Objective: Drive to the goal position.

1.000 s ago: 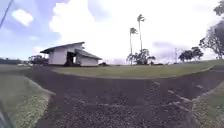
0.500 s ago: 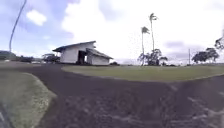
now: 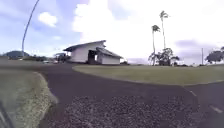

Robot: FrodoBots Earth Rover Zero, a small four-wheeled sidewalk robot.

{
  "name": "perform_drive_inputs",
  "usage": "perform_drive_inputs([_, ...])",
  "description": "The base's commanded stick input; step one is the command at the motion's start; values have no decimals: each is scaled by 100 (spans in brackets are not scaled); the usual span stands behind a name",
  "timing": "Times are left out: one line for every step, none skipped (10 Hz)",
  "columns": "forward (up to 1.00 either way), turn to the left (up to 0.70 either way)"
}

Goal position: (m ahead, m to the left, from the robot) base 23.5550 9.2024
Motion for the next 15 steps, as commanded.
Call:
perform_drive_inputs([70, 30])
perform_drive_inputs([70, 10])
perform_drive_inputs([70, 3])
perform_drive_inputs([70, 3])
perform_drive_inputs([70, 35])
perform_drive_inputs([70, 35])
perform_drive_inputs([70, 35])
perform_drive_inputs([70, 35])
perform_drive_inputs([70, 35])
perform_drive_inputs([70, 35])
perform_drive_inputs([70, 35])
perform_drive_inputs([70, 35])
perform_drive_inputs([70, 35])
perform_drive_inputs([70, 16])
perform_drive_inputs([70, 2])
